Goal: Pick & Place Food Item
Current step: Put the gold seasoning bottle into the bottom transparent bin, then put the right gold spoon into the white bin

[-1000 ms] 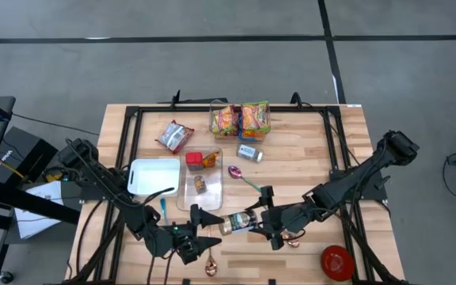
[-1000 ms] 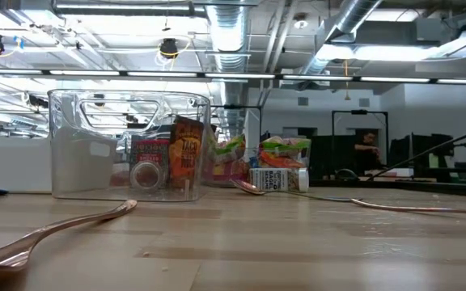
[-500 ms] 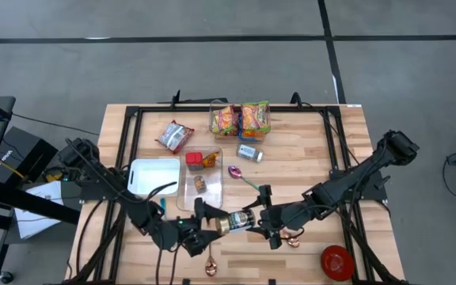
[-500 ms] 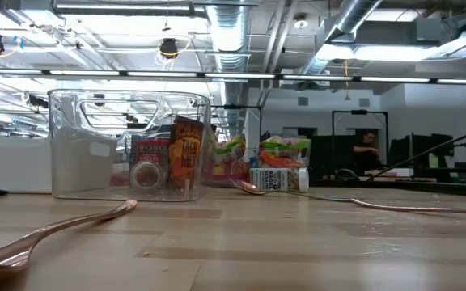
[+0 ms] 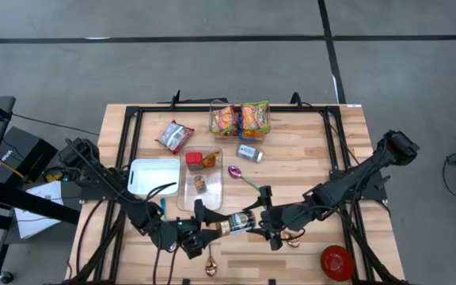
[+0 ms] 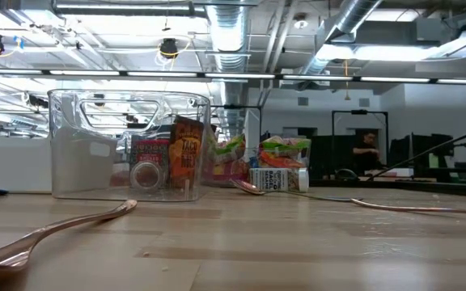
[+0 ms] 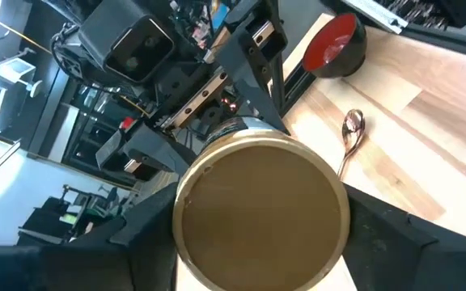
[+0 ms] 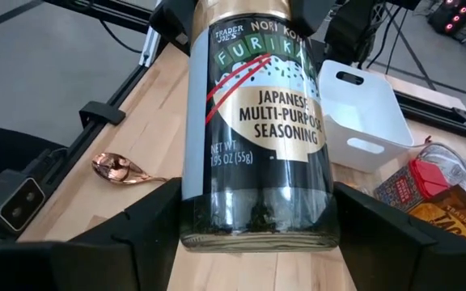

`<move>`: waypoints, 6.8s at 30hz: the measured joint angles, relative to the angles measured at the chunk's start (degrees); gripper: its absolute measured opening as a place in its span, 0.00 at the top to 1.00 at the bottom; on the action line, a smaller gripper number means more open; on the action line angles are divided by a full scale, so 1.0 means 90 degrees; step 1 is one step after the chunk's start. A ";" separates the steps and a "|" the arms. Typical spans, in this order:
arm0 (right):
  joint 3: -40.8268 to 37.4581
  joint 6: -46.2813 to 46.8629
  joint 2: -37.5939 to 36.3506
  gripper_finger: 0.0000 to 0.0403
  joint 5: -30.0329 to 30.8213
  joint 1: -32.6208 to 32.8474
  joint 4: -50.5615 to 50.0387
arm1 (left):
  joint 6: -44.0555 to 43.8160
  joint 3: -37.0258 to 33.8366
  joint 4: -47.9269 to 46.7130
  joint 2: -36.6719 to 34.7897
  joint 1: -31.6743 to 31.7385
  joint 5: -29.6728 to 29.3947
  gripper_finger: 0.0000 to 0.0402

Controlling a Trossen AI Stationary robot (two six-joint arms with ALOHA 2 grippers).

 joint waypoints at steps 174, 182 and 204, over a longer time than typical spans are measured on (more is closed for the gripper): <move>-0.0058 0.8772 0.1066 0.19 -0.1195 0.0639 -0.5227 | -0.0798 -0.1824 0.1541 -0.2766 -0.2003 0.1102 0.15; -0.0058 0.8740 0.1066 0.20 -0.0799 0.0698 -0.5170 | -0.0893 -0.1824 0.1541 -0.2766 -0.2003 0.1103 0.15; -0.0058 0.8718 0.1066 0.20 -0.0318 0.0665 -0.5134 | -0.0891 -0.1824 0.1540 -0.2766 -0.2003 0.1103 0.15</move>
